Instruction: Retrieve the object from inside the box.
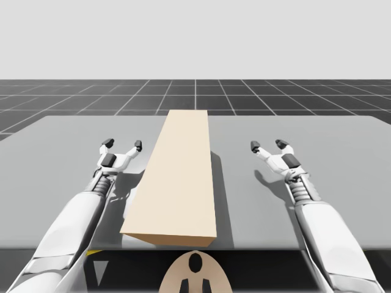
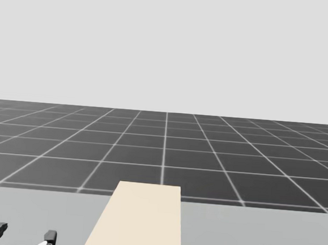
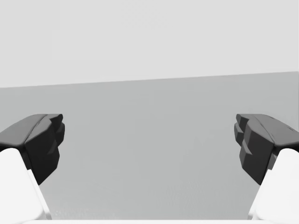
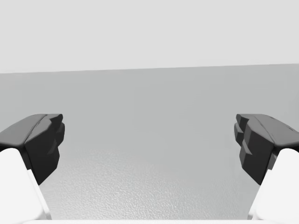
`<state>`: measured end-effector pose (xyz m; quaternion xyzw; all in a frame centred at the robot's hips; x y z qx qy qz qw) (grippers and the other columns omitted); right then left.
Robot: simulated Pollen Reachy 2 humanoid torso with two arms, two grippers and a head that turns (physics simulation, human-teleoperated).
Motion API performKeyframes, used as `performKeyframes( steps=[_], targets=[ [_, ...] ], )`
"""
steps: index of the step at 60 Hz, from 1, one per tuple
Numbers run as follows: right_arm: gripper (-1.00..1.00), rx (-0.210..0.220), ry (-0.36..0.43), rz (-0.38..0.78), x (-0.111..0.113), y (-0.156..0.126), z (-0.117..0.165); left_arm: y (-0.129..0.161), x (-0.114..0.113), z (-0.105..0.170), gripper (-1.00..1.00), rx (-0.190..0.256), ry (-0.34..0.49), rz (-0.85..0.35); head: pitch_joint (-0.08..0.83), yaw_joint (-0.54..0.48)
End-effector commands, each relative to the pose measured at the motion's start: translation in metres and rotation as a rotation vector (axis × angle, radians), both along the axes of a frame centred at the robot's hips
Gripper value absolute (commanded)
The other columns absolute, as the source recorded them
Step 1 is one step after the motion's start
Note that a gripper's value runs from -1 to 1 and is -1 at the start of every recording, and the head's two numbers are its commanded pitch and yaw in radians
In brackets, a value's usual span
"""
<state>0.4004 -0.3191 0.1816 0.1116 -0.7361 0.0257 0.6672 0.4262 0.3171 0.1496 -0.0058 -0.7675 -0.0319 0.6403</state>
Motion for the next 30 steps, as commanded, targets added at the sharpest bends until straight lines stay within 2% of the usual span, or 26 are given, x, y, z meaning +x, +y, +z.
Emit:
performKeyframes(
  steps=[1,5,7,9,11,14,15,18,21,23,30],
  targets=[
    [-1.0,-0.018,0.007,-0.061,-0.005,0.0,-0.001,0.0,0.0,-0.001,-1.0,0.004,0.008,-0.001,0.015,0.01],
    [-1.0,-0.027,0.009,-0.003,-0.005,0.002,-0.002,-0.001,0.001,-0.002,-1.0,0.008,0.03,0.001,0.014,0.01],
    [-1.0,-0.025,0.01,0.016,-0.003,0.003,-0.003,-0.001,0.002,-0.004,-1.0,0.01,0.06,-0.002,0.014,0.01],
    [-1.0,-0.042,0.018,0.024,-0.002,0.004,-0.005,-0.001,0.003,-0.007,-1.0,0.015,0.096,-0.01,0.014,0.01],
    [-1.0,-0.063,0.029,0.036,-0.002,0.006,-0.008,-0.003,0.004,-0.01,-1.0,0.036,0.129,-0.029,0.014,0.01],
    [-1.0,-0.064,0.03,0.047,-0.002,0.008,-0.008,-0.005,0.003,-0.011,-1.0,0.048,0.144,-0.059,0.014,0.01],
    [-1.0,-0.083,0.023,0.063,-0.002,0.01,-0.01,-0.008,0.002,-0.012,-1.0,0.064,0.153,-0.092,0.014,0.01],
    [-1.0,-0.121,0.018,0.117,-0.004,0.015,-0.013,-0.015,-0.001,-0.014,-1.0,0.096,0.159,-0.151,0.015,0.01],
    [-1.0,-0.113,0.027,0.159,-0.006,0.018,-0.015,-0.019,-0.003,-0.015,-1.0,0.115,0.159,-0.196,0.015,0.01],
    [-1.0,-0.141,0.019,0.204,-0.008,0.023,-0.016,-0.023,-0.006,-0.015,-1.0,0.143,0.152,-0.245,0.014,0.01],
    [-1.0,-0.147,-0.015,0.289,-0.014,0.034,-0.019,-0.032,-0.014,-0.017,-1.0,0.186,0.131,-0.347,0.011,0.01]
  ],
)
